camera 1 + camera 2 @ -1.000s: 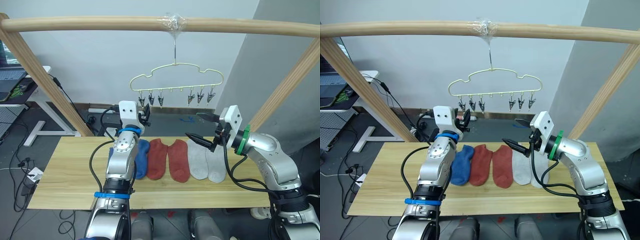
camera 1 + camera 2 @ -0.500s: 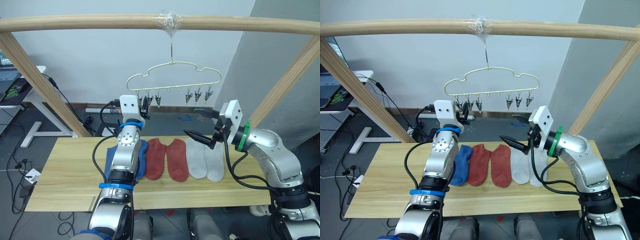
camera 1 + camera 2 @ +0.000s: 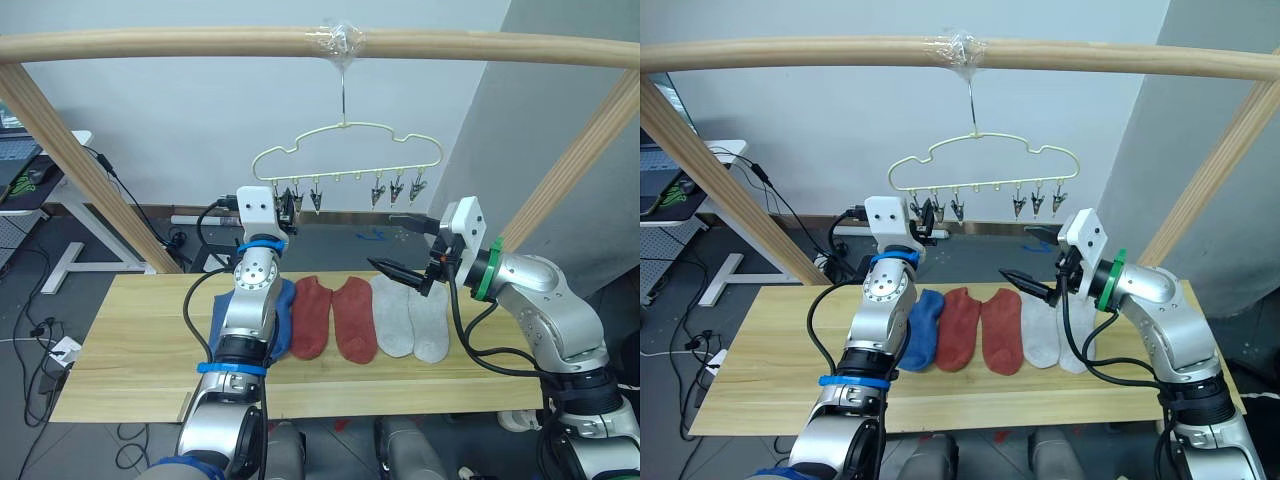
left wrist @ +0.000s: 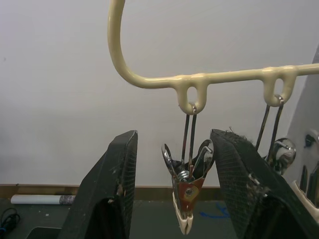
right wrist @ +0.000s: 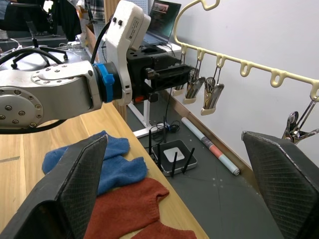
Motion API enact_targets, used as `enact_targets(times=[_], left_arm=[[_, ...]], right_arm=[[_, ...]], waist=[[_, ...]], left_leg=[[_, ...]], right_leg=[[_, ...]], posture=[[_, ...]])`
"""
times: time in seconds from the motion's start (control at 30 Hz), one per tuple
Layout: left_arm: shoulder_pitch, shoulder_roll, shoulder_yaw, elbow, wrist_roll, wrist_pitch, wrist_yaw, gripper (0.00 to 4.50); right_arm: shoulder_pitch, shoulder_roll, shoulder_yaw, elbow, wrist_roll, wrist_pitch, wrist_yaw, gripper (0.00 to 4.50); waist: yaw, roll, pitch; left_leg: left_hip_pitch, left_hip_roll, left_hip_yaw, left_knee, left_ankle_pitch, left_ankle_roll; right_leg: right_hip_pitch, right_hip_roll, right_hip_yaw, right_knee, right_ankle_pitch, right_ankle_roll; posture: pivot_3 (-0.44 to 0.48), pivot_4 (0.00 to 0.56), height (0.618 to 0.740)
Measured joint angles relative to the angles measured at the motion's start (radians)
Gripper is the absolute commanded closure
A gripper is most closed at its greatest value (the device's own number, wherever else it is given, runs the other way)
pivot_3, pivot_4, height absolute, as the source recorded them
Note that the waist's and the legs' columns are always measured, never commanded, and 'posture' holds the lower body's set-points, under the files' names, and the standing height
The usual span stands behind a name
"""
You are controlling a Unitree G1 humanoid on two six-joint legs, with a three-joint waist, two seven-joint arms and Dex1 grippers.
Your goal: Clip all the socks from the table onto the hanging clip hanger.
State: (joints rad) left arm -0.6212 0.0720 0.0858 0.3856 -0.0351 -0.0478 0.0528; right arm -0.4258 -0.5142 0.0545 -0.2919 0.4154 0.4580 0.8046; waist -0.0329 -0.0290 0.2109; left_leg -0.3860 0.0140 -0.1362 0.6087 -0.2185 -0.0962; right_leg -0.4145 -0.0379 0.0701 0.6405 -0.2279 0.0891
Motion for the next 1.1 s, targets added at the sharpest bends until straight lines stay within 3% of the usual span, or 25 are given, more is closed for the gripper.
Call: enact_targets(times=[0.4, 0.5, 0.63, 0.73, 1.1], left_arm=[[-0.011, 0.000, 0.000, 0.014, -0.002, -0.009, 0.001, 2.14], [-0.014, 0.000, 0.000, 0.014, -0.002, -0.013, -0.001, 2.67], [-0.014, 0.000, 0.000, 0.015, -0.005, -0.017, -0.004, 3.83], [-0.014, -0.002, -0.001, 0.015, -0.009, -0.021, -0.008, 4.40], [-0.012, 0.014, -0.001, 0.001, -0.025, 0.010, -0.058, 4.49]], right_arm=[[-0.001, -0.006, 0.000, 0.001, 0.000, 0.000, -0.001, 0.00], [-0.006, -0.006, 0.000, 0.001, 0.000, 0.000, -0.001, 0.00], [-0.014, -0.006, 0.000, 0.001, 0.000, 0.000, -0.001, 0.00], [-0.014, -0.006, 0.000, 0.001, 0.000, 0.000, -0.001, 0.00], [-0.007, -0.001, 0.000, 0.001, -0.003, 0.001, -0.029, 0.00]], waist=[[0.000, 0.000, 0.000], [0.000, 0.000, 0.000], [0.000, 0.000, 0.000], [0.000, 0.000, 0.000], [0.000, 0.000, 0.000]], left_leg=[[-0.001, 0.000, 0.000, 0.000, 0.000, 0.000], [-0.001, 0.000, 0.000, 0.000, 0.000, 0.000], [-0.003, 0.000, 0.000, 0.000, 0.000, 0.000], [-0.006, 0.000, 0.000, 0.000, 0.000, 0.000], [-0.006, 0.000, 0.000, 0.000, 0.000, 0.000]], right_leg=[[-0.001, 0.000, 0.000, 0.000, 0.000, 0.000], [-0.001, 0.000, 0.000, 0.000, 0.000, 0.000], [-0.002, 0.000, 0.000, 0.000, 0.000, 0.000], [-0.006, 0.000, 0.000, 0.001, 0.000, 0.000], [-0.006, 0.000, 0.000, 0.001, 0.000, 0.000]], posture=[[-0.026, 0.193, 0.740], [-0.026, 0.193, 0.740], [-0.026, 0.193, 0.740], [-0.026, 0.193, 0.740], [0.000, 0.188, 0.740]])
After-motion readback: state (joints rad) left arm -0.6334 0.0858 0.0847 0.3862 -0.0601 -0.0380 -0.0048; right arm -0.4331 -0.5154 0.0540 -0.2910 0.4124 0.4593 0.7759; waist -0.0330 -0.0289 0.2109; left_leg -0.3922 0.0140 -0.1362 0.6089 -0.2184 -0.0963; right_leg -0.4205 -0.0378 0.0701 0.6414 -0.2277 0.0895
